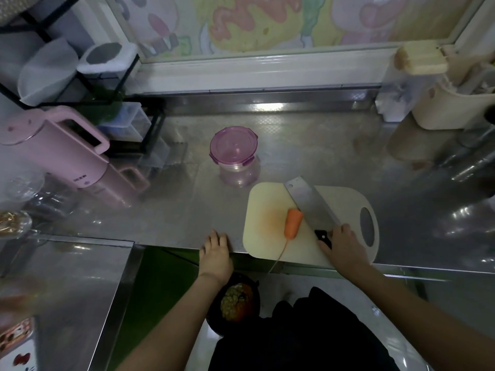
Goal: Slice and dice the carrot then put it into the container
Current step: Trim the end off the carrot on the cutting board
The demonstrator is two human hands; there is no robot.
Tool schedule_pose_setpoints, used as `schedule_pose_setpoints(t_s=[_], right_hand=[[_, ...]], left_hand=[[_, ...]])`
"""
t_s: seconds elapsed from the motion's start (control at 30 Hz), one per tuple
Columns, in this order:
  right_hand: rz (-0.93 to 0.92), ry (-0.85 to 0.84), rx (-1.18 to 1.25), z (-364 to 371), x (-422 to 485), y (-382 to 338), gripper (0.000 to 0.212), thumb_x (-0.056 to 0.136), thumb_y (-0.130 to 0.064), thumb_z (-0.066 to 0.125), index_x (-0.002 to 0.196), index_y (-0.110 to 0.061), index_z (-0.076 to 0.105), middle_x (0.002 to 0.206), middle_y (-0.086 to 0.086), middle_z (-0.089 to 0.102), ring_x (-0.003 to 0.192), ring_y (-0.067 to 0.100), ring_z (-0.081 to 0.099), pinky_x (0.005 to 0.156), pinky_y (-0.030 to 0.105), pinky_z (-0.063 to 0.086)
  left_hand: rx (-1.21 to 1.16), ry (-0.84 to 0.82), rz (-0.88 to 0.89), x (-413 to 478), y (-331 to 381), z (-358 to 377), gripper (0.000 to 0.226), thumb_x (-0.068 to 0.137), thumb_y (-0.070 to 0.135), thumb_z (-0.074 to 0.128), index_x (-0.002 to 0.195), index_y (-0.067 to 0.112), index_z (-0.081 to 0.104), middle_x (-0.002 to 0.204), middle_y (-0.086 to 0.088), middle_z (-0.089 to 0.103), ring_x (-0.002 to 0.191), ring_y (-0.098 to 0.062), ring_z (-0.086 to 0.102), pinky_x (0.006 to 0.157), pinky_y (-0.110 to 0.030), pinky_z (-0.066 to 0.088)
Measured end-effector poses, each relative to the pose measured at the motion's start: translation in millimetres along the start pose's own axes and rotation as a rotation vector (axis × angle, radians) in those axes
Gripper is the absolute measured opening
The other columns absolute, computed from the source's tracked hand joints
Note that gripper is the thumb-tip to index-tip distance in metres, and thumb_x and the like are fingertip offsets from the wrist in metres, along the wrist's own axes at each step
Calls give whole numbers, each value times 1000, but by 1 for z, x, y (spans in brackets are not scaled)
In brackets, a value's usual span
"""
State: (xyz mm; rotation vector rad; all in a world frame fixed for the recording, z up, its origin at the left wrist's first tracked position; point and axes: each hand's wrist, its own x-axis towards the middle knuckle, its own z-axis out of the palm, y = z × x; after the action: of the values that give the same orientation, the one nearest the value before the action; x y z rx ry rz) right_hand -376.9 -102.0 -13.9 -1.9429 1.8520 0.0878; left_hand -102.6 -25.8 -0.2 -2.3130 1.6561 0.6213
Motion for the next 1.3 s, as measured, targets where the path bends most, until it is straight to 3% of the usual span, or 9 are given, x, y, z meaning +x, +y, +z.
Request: schedule_pose_setpoints(t_s=[0.13,0.23,0.33,0.5,0.7,0.87,1.0,1.13,1.3], right_hand=[[-6,-12,-60,0,0,-1,44,95,-45,47,117,-7,47,120,10,41,112,23,44,82,32,46],[-1,-24,-66,0,0,-2,46,94,-46,47,119,-8,46,122,10,40,113,23,43,83,32,46],[6,-21,-17,0,0,-1,45,93,-45,51,118,-8,46,122,10,40,113,23,44,85,33,47],[27,-30,4,-3,-1,-1,45,94,-42,50,120,-7,44,124,10,40,114,24,44,86,35,47],[42,-70,36,-6,-1,-5,38,97,-31,48,121,-4,42,126,13,44,113,27,48,86,34,42],[150,-84,388,-20,4,-4,33,96,-12,49,123,4,41,115,22,57,104,36,57,82,37,43],[223,31,481,-36,-5,-2,23,98,-28,46,101,-6,40,83,12,55,77,32,58,65,36,43],[204,35,544,-55,-14,-2,39,98,-41,42,77,-9,49,62,3,49,55,17,48,48,28,33],[102,-62,512,-57,-27,-10,48,98,-40,43,57,-15,40,55,-2,42,51,11,41,47,22,26]], left_hand=[[-98,225,40,1,20,-10,36,93,17,44,128,15,37,136,-10,36,123,-24,39,106,-37,30],[-206,314,91,4,52,-21,33,95,34,43,124,18,42,126,-4,45,117,-20,41,99,-36,28],[-342,214,84,16,93,-28,50,89,55,46,126,22,44,127,0,49,120,-21,39,98,-38,26],[-422,42,63,32,139,-24,62,80,59,57,127,20,43,131,-6,48,124,-27,37,100,-41,27],[-390,17,40,40,145,-18,47,78,51,63,115,24,54,115,-5,59,115,-27,47,95,-41,31],[-430,23,91,39,144,-24,40,77,44,67,108,22,57,110,-3,62,108,-27,54,91,-38,36],[-376,71,212,39,134,-29,38,77,29,70,112,17,58,114,-5,58,108,-26,53,88,-34,39],[-349,67,287,39,128,-30,40,78,19,71,116,12,62,118,-11,57,110,-27,53,92,-30,41],[-336,53,298,36,128,-27,33,82,20,66,114,11,66,116,-12,57,109,-27,52,93,-27,39]])
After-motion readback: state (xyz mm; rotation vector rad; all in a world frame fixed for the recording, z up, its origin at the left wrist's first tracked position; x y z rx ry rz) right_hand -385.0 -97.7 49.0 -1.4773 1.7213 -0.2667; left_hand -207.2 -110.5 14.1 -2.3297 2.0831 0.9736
